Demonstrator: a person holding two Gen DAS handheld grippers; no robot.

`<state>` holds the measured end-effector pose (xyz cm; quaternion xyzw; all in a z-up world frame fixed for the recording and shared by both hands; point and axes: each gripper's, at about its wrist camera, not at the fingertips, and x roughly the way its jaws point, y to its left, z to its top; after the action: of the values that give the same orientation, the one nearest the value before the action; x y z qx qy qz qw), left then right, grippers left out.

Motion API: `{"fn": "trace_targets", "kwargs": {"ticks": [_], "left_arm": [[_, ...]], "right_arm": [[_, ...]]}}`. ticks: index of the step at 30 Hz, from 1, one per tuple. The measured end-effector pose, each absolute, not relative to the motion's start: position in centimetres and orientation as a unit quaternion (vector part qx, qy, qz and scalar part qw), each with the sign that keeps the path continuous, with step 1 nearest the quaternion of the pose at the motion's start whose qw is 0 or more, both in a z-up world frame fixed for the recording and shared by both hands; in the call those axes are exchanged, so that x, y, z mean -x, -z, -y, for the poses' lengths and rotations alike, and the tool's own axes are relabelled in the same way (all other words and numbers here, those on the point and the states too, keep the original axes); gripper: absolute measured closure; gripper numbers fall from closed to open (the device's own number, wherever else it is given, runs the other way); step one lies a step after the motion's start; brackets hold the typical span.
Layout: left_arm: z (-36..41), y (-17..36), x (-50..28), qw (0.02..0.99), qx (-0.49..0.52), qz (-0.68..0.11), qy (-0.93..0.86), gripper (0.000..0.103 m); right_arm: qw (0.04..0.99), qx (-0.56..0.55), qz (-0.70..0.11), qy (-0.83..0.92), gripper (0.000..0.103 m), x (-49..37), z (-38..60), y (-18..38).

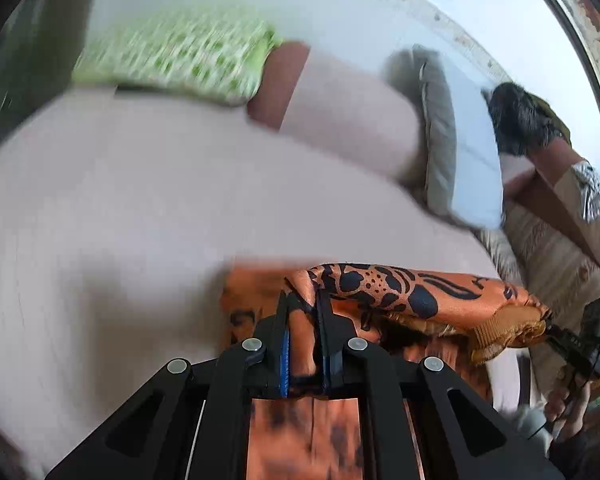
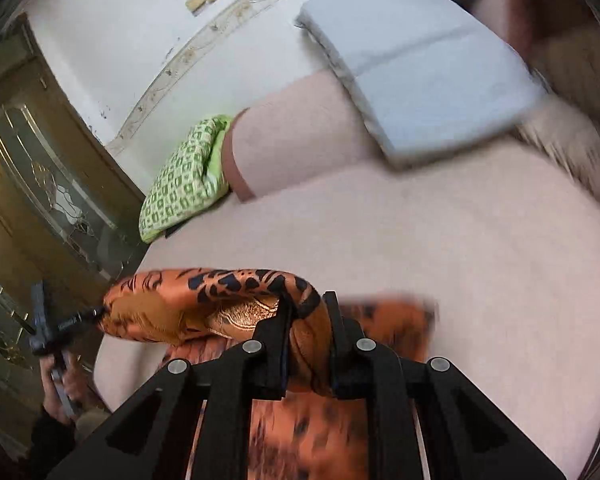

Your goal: Fold small clothes

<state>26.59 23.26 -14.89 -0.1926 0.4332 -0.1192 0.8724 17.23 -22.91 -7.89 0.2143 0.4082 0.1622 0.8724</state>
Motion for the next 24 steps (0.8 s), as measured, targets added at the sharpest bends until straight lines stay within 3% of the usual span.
{"fn": "trace_targets", "kwargs": {"ticks": [3, 6, 15, 20, 24], "left_arm": [[-23.3, 19.1, -25.5, 0.835, 0.210, -0.503, 0.071, 0.094], [-22.8, 18.9, -25.6, 0.844, 0.178, -0.502, 0.055, 0.094], [-23.1, 16.9, -19.6, 0.837, 0.202, -0.506, 0.051, 0.095], [-21.8, 17.8, -20.0, 0.829, 0.147, -0.539, 0.013, 0.095], [-21.8, 16.3, -18.2, 0.842, 0.144, -0.520, 0.029, 0.092]], "right_arm": [[0.848, -0.230, -0.456, -0.139, 0.089, -13.5, 22.0, 12.4], [0.822, -0.214, -0.519, -0.099, 0.089, -13.7, 20.9, 15.5], [0.839, -0.210, -0.494, -0.094, 0.089, -9.1, 21.1, 12.5], [0.815, -0.131, -0.561, -0.060, 0.087, -10.4, 18.6, 15.3], [0.821, -0.127, -0.554, -0.050, 0.086, -9.1, 19.1, 13.7]]}}
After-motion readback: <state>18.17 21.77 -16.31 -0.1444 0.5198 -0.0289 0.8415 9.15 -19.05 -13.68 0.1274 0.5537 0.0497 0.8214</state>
